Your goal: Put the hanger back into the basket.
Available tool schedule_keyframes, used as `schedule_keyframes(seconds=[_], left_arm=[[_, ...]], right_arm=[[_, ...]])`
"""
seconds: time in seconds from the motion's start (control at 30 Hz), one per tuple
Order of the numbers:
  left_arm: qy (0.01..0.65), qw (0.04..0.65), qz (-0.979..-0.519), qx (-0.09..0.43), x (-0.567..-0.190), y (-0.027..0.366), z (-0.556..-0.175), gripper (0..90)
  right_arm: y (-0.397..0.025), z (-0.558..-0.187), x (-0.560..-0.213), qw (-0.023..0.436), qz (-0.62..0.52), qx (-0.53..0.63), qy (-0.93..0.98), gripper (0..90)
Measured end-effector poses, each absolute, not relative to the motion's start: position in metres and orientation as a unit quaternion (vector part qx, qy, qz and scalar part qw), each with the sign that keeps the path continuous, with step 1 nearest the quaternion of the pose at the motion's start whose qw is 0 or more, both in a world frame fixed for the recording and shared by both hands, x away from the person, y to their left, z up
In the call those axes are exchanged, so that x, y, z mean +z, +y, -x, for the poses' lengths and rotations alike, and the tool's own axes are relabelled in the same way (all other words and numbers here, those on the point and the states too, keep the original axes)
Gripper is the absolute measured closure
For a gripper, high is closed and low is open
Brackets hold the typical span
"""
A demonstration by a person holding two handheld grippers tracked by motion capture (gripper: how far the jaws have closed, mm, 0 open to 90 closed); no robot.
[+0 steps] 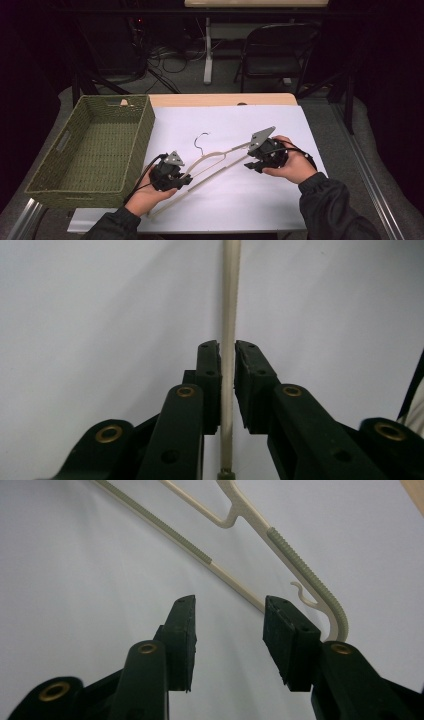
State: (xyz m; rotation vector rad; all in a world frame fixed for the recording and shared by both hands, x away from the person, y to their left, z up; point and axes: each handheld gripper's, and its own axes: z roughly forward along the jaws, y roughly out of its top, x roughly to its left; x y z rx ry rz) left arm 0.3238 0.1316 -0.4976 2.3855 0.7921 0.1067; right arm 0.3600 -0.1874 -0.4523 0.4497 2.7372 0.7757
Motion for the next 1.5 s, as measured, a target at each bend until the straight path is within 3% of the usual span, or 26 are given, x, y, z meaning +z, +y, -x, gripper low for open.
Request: schedule_keyframes(seconds=[0.47,0.63,1.07,1.3,1.5], left_arm=[[0.3,0.312,-0.901,0.033,-0.49,0.13,-0.321,87.1],[0.313,0.328,-0.89,0.053,-0.465,0.141,-0.313,87.1],[0.342,0.372,-0.854,0.123,-0.36,0.235,-0.305,87.1],[0.368,0.364,-0.841,0.161,-0.337,0.283,-0.316,87.1],[0.386,0.354,-0.833,0.178,-0.338,0.318,-0.331,87.1]], right_arm=[[-0.201,-0.354,-0.458,0.135,-0.169,0.29,0.932,56.4],[-0.208,-0.353,-0.458,0.138,-0.177,0.297,0.928,56.4],[-0.228,-0.347,-0.459,0.146,-0.202,0.309,0.918,56.3],[-0.231,-0.348,-0.46,0.144,-0.208,0.305,0.918,56.3],[-0.232,-0.348,-0.464,0.143,-0.212,0.3,0.919,56.3]])
